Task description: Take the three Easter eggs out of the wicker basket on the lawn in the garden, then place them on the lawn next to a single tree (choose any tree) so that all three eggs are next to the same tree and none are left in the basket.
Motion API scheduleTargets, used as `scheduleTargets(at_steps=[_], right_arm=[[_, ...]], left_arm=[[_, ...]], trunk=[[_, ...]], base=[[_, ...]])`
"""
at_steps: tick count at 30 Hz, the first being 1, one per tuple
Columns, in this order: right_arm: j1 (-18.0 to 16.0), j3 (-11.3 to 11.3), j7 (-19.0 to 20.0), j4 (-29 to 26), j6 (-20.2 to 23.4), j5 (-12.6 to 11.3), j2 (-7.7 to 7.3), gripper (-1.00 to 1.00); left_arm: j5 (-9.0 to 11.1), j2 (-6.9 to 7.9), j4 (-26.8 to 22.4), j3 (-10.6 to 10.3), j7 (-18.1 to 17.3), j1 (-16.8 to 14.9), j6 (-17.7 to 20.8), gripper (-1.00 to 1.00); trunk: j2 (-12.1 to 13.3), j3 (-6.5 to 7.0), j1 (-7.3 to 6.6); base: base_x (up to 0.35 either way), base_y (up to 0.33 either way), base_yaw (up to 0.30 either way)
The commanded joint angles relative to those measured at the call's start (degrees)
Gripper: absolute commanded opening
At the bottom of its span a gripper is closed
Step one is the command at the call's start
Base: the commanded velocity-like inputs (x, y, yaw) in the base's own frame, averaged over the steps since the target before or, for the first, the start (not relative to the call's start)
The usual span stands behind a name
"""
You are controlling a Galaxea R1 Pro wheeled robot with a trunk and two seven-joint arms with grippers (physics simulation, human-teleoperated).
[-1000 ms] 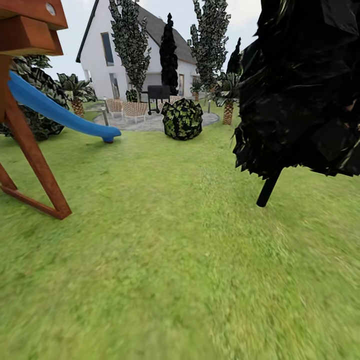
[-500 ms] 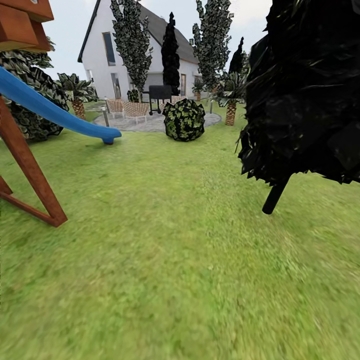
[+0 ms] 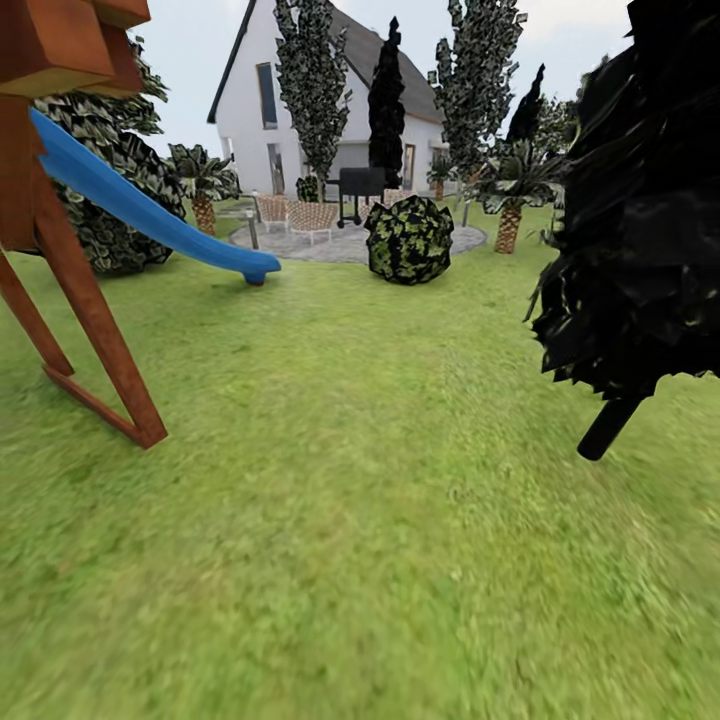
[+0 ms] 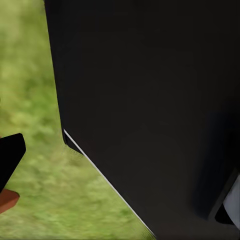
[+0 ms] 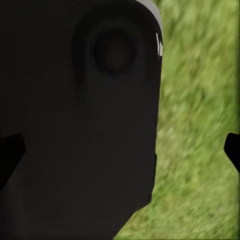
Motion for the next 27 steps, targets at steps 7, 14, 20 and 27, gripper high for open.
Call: scheduleTargets(at_steps=[7, 14, 20, 27], right_arm=[[-0.02, -0.02, -0.03, 0.04, -0.19, 0.02, -0.03, 1.00], [-0.02, 0.03, 0.01, -0.04, -0.19, 0.02, -0.11, 1.00], [-0.02, -0.02, 0.05, 0.03, -0.26, 0.02, -0.12, 1.00], [-0.02, -0.01, 0.04, -0.02, -0.38, 0.06, -0.06, 1.00]], left_arm=[[0.07, -0.01, -0.04, 0.03, 0.00, 0.00, -0.03, 1.00], [0.07, 0.00, -0.04, 0.03, 0.00, 0.00, -0.03, 1.00], [0.07, -0.01, -0.04, 0.03, 0.00, 0.00, -0.03, 1.00], [0.07, -0.03, -0.04, 0.03, 0.00, 0.00, -0.03, 1.00]], trunk=[[-0.02, -0.05, 0.03], [-0.02, -0.05, 0.03], [-0.02, -0.05, 0.03], [-0.02, -0.05, 0.03]], base=[[0.340, 0.000, 0.241], [0.340, 0.000, 0.127], [0.340, 0.000, 0.004], [0.340, 0.000, 0.000]])
